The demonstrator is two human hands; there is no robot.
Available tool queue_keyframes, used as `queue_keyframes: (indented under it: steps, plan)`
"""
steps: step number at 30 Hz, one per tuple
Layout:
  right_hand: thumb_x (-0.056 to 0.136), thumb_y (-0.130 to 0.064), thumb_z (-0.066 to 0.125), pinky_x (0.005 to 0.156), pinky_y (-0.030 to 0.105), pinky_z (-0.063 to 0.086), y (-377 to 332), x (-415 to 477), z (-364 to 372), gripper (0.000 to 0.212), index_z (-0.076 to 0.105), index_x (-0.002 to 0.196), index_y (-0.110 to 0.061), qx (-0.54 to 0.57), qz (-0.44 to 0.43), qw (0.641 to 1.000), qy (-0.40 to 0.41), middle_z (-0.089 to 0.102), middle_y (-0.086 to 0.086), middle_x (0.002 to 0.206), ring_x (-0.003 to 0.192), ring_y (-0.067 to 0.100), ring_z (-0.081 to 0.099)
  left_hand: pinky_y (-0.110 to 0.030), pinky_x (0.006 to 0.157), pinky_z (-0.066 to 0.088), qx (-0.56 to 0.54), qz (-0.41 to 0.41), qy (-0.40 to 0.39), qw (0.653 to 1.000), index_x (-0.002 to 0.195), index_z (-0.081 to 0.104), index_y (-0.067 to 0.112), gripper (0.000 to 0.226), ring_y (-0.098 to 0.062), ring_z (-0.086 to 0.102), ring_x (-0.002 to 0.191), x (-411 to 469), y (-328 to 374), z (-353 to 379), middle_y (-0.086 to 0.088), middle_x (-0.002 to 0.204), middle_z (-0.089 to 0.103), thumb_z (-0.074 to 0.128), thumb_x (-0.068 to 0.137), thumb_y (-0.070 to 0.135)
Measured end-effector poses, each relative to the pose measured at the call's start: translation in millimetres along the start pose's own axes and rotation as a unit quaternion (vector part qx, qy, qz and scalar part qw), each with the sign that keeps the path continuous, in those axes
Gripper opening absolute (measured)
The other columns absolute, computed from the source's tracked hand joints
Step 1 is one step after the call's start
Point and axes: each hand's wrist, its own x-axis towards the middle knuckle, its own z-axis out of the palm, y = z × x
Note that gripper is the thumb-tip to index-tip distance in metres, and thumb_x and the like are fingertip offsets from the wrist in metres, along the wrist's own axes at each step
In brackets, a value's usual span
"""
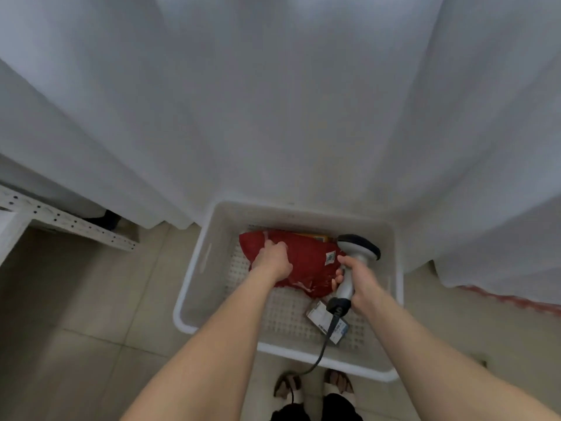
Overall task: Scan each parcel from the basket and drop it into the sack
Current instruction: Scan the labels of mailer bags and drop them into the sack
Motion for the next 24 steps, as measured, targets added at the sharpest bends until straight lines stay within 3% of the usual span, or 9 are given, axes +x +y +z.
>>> queue_keyframes:
  steps: [8,13,15,17,20,21,24]
  plan:
    - [0.096,-0.014,0.055,0.038,0.018,0.048,23.5,174.8,-17.0,0.024,0.051,0.073,-0.010,0.040,0.021,0.999,-0.004,0.047,-0.001,0.042,0.031,0.007,0.044,-0.043,0.101,0.041,0.121,0.080,-0.002,0.989,0.146,0.024,0.007,0.082,-0.033,0.039,0.130,173.7,-3.0,91.4,-0.014,0.142,0.038,0.070,0.080,0.020]
    - [0.097,-0.016,0.053,0.039,0.019,0.048,31.6,235.7,-41.0,0.025,0.053,0.072,-0.010,0.062,0.026,0.998,-0.016,0.049,0.000,0.042,0.032,0.008,0.047,-0.045,0.116,0.022,0.275,0.109,0.012,0.955,0.151,0.001,0.002,0.111,-0.030,0.012,0.146,247.7,4.8,120.1,-0.014,0.158,0.011,0.079,0.076,0.029]
    - [0.097,-0.017,0.053,0.040,0.020,0.049,35.4,249.3,-47.0,0.023,0.054,0.075,-0.011,0.069,0.028,0.997,-0.023,0.050,0.000,0.043,0.033,0.009,0.047,-0.048,0.118,0.015,0.312,0.106,0.001,0.944,0.151,0.000,0.002,0.117,-0.029,0.010,0.147,263.7,2.4,131.7,-0.013,0.159,0.012,0.081,0.073,0.034]
    - [0.097,-0.017,0.053,0.041,0.021,0.049,38.8,255.9,-51.4,0.021,0.055,0.077,-0.011,0.080,0.030,0.996,-0.027,0.050,0.000,0.044,0.034,0.008,0.047,-0.053,0.116,0.015,0.346,0.105,0.008,0.932,0.150,0.013,0.005,0.104,-0.029,0.025,0.143,267.1,-2.0,145.8,-0.012,0.153,0.029,0.079,0.075,0.031]
    - [0.097,-0.019,0.054,0.040,0.020,0.049,40.6,253.3,-54.5,0.023,0.054,0.076,-0.010,0.095,0.032,0.995,-0.024,0.049,0.000,0.045,0.034,0.008,0.046,-0.047,0.108,0.031,0.384,0.137,0.018,0.913,0.128,0.052,0.014,0.039,-0.026,0.054,0.119,253.2,-10.5,160.5,-0.006,0.127,0.058,0.058,0.090,0.015]
    - [0.097,-0.019,0.054,0.040,0.019,0.048,40.8,248.1,-54.4,0.024,0.053,0.075,-0.010,0.097,0.031,0.995,-0.018,0.048,0.000,0.045,0.034,0.008,0.046,-0.041,0.100,0.039,0.386,0.147,0.019,0.910,0.120,0.058,0.016,0.029,-0.026,0.058,0.113,244.7,-14.0,161.4,-0.005,0.122,0.061,0.050,0.092,0.011]
    - [0.098,-0.018,0.053,0.040,0.019,0.046,40.3,218.5,-52.5,0.026,0.052,0.073,-0.010,0.090,0.023,0.996,0.001,0.047,-0.001,0.044,0.033,0.008,0.045,-0.035,0.080,0.047,0.355,0.161,0.040,0.920,0.116,0.060,0.016,0.028,-0.028,0.060,0.109,212.9,-21.4,146.4,-0.007,0.118,0.063,0.044,0.094,0.009]
